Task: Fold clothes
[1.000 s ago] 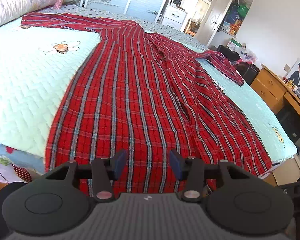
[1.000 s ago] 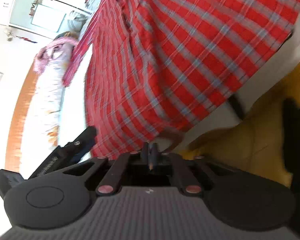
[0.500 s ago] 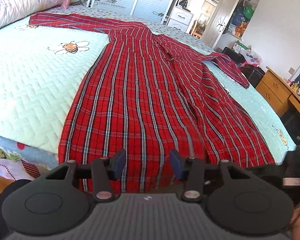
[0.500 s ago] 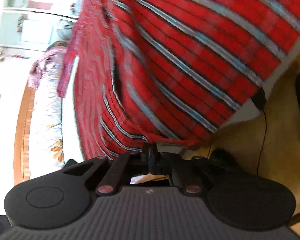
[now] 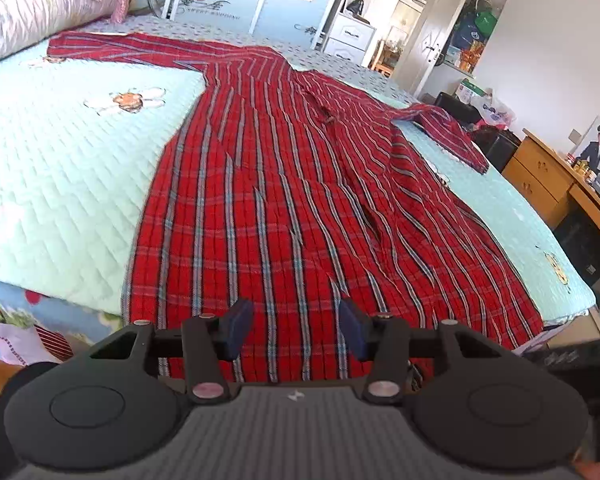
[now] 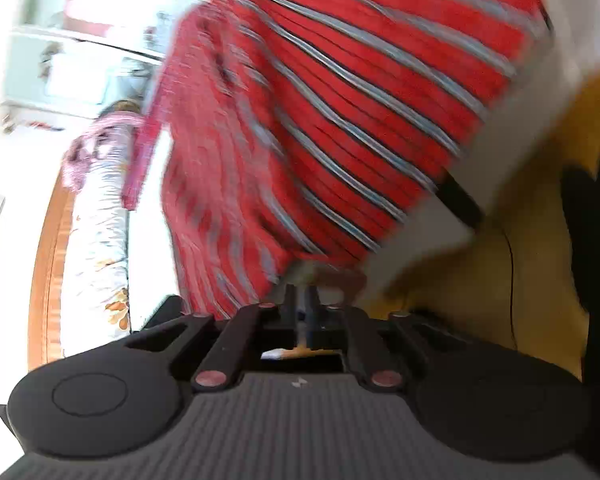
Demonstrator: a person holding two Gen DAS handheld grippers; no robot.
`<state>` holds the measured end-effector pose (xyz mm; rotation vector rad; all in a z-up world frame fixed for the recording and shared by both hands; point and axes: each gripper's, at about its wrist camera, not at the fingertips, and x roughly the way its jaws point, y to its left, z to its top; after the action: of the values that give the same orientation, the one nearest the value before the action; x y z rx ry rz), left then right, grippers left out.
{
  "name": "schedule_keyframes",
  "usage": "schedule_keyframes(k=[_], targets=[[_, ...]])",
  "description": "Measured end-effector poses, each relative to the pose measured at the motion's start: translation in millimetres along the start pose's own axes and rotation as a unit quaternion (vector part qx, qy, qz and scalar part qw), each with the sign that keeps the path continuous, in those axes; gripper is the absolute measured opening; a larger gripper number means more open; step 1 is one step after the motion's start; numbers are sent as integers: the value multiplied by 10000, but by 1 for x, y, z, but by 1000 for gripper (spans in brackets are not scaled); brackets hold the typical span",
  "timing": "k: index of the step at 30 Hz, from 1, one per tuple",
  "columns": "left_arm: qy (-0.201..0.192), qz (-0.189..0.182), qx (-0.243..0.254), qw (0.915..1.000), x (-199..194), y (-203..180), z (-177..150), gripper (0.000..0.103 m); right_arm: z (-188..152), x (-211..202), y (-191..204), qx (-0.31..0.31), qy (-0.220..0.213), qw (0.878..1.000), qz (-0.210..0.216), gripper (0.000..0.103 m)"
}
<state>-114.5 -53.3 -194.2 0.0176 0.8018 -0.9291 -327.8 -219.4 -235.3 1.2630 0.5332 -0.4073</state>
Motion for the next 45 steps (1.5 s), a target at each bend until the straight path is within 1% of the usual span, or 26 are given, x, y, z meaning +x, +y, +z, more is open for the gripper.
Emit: schedule_keyframes(k=[2,3,5,6,12,13,16,18,21,24,25,27,28,29,30,32,34,35,37,39,41,43,45], targets=[[-13,27,32,10000,0,0,1,51,4,-6,13,-301,-226,9993,59,32],[-17,21,82,10000,0,-1,2,50,7,-7,18,-427,-332,9985,91,37],[-28,-16,201,9998,1,-4,5,51,16,-3,28,-723,-489,9962,69,40],[-45,-36,273,9996,2,-6,6,51,19,2,29,-778,-489,9958,56,42],[-149,73,778,9968,6,-17,7,51,41,32,31,-989,-390,9943,-19,42],[-150,96,832,9964,6,-18,7,51,43,31,36,-1056,-411,9936,-25,42],[-133,128,848,9962,9,-16,9,51,51,28,51,-1294,-490,9904,-3,42],[-148,127,830,9964,10,-14,13,51,61,21,65,-1472,-562,9875,24,42],[-199,121,829,9963,12,-13,20,51,80,24,78,-1690,-698,9831,23,42],[-251,134,814,9963,16,-12,31,51,97,23,96,-2056,-910,9744,-35,42],[-276,138,816,9962,19,-12,33,52,103,23,102,-2210,-998,9701,-87,42],[-346,165,834,9958,28,-12,37,52,117,34,121,-2832,-1248,9498,-450,42],[-382,171,819,9958,34,-11,39,53,123,40,131,-3151,-1373,9369,-643,42],[-427,158,792,9958,39,-11,40,53,130,53,143,-3492,-1478,9208,-914,42],[-476,137,781,9957,45,-11,41,53,138,67,154,-3831,-1575,9022,-1199,42],[-558,103,813,9951,55,-12,42,53,157,104,176,-4355,-1681,8689,-1647,42],[-622,63,831,9946,63,-12,43,53,181,147,193,-4590,-1681,8495,-1984,42],[-635,48,826,9945,67,-11,44,53,195,171,200,-4638,-1657,8448,-2092,42],[-578,22,864,9946,76,-8,45,53,219,220,207,-4637,-1607,8426,-2219,42],[-477,-4,931,9945,83,-3,48,53,232,261,206,-4680,-1535,8374,-2371,42],[-429,-17,1007,9940,89,0,53,53,244,303,201,-4813,-1336,8268,-2588,42],[-427,2,1075,9933,93,4,56,53,252,322,195,-4872,-1296,8154,-2846,42],[-422,25,1073,9933,97,7,57,54,260,326,189,-4741,-1363,8175,-2972,41]])
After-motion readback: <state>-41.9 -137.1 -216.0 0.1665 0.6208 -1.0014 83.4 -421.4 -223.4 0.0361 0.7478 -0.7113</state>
